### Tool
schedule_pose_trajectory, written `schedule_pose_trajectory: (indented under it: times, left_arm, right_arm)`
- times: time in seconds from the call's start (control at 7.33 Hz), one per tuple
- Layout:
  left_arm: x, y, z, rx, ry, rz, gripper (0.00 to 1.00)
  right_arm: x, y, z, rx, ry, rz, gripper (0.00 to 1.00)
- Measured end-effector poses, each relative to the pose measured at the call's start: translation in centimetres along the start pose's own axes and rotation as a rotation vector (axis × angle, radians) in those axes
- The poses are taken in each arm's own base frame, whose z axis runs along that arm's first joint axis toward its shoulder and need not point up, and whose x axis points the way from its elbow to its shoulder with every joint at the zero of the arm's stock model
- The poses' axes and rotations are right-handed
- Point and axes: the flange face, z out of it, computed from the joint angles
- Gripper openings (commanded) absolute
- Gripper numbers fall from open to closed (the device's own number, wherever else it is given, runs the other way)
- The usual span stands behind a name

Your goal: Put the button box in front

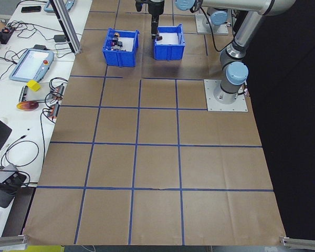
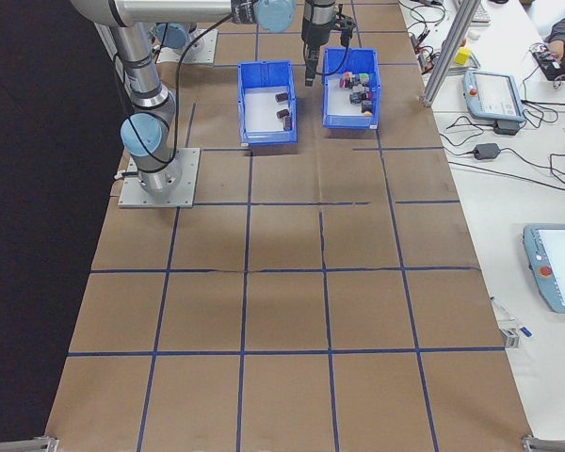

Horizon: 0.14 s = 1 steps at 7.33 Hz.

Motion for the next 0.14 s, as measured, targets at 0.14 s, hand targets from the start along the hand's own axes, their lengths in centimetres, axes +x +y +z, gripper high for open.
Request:
schedule_pose_trajectory:
  times: [0.14]
  left_arm:
    - [-0.01,0.07,-0.06,0.0,-0.002,0.0,0.99]
  right_arm:
    - [0.0,-0.01,0.0,0.0,0.0,0.0,1.0]
